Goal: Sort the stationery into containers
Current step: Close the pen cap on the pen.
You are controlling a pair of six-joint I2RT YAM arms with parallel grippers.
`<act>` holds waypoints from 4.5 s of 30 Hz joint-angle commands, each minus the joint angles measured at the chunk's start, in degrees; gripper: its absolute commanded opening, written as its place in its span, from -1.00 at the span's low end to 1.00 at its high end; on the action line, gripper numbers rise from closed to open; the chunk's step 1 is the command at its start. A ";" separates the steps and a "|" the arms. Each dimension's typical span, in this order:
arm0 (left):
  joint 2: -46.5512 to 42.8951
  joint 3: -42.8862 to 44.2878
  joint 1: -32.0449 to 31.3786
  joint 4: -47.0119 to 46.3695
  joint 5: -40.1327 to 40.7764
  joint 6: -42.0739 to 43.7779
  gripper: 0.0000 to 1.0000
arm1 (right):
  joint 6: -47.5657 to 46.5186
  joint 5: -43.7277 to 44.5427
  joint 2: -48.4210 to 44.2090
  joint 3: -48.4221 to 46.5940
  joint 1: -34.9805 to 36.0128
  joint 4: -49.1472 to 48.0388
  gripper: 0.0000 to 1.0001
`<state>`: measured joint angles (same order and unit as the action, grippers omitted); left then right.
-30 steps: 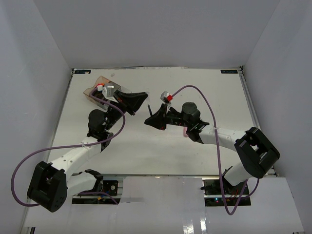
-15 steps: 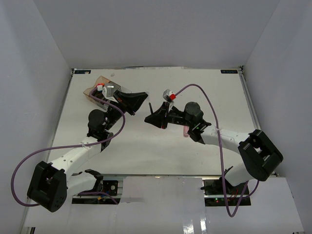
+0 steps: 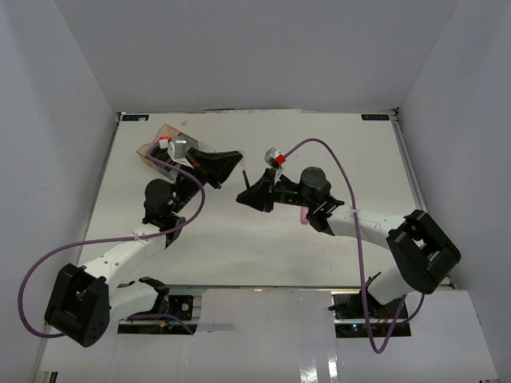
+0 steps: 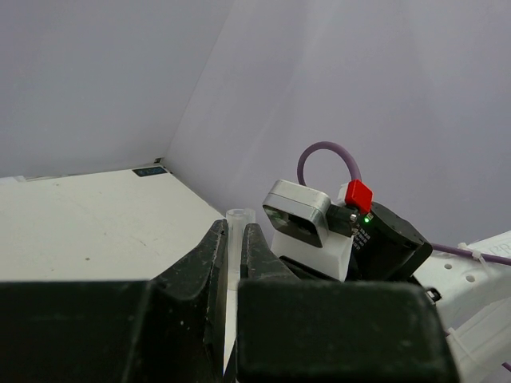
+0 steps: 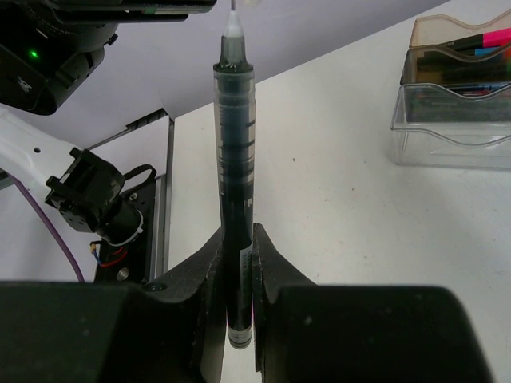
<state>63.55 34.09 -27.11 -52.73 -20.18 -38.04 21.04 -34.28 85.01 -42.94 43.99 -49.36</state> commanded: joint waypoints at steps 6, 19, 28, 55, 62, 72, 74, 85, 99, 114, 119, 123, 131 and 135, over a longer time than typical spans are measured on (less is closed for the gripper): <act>-0.53 -0.60 0.31 -1.41 -0.82 -0.45 -0.99 | -0.03 -0.61 0.77 -2.32 0.05 -0.29 -0.85; -0.09 -1.04 0.22 -2.47 -1.61 -1.16 -1.00 | -0.56 0.62 0.07 -3.73 -0.04 -0.30 -0.85; -0.01 -1.39 0.22 -3.43 -2.05 -1.59 -0.99 | -0.38 1.06 0.15 -3.47 -0.04 -0.82 -0.85; 2.98 -4.64 0.22 -13.36 -4.77 -3.44 -0.84 | 3.22 3.26 -3.10 -2.59 -0.13 -8.91 -0.85; 3.69 -4.38 0.22 -13.98 -6.53 -3.09 -0.71 | 2.96 3.52 -4.33 -3.82 -0.48 -8.73 -0.85; 1.05 -3.24 0.22 -10.29 -6.71 -0.19 0.01 | 1.46 3.52 -5.21 -1.89 -0.74 -7.77 -0.85; 0.44 -3.06 0.22 -10.02 -6.88 0.42 0.07 | 1.46 3.35 -5.12 -1.45 -1.09 -7.85 -0.85; -1.32 1.59 0.39 0.78 -9.52 6.22 0.55 | 0.59 0.80 -6.26 0.66 -3.99 -6.54 -0.85; 1.40 17.07 4.70 16.52 -27.80 8.34 0.68 | -2.05 -10.98 -10.12 -0.04 -4.52 0.58 -0.85; 1.75 16.19 4.61 11.51 -29.91 2.54 0.63 | -0.82 -15.46 -8.46 -4.17 -4.52 1.11 -0.85; 1.93 15.22 4.61 8.44 -27.72 0.08 0.60 | -1.26 -16.43 -7.23 -5.66 -4.44 1.46 -0.85; 3.16 15.13 4.53 6.85 -26.84 -1.77 0.55 | -1.35 -16.43 -6.53 -6.10 -4.52 1.64 -0.85; 5.00 19.35 4.17 11.59 -25.96 0.33 0.42 | -1.26 -17.04 -5.39 -6.45 -4.52 1.20 -0.85; 5.88 20.32 4.09 13.09 -26.22 0.69 0.29 | -1.09 -17.66 -4.51 -6.81 -4.44 0.85 -0.85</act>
<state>69.41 51.88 -22.72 -40.95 -47.16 -38.20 20.38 -50.50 80.12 -47.07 39.46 -46.44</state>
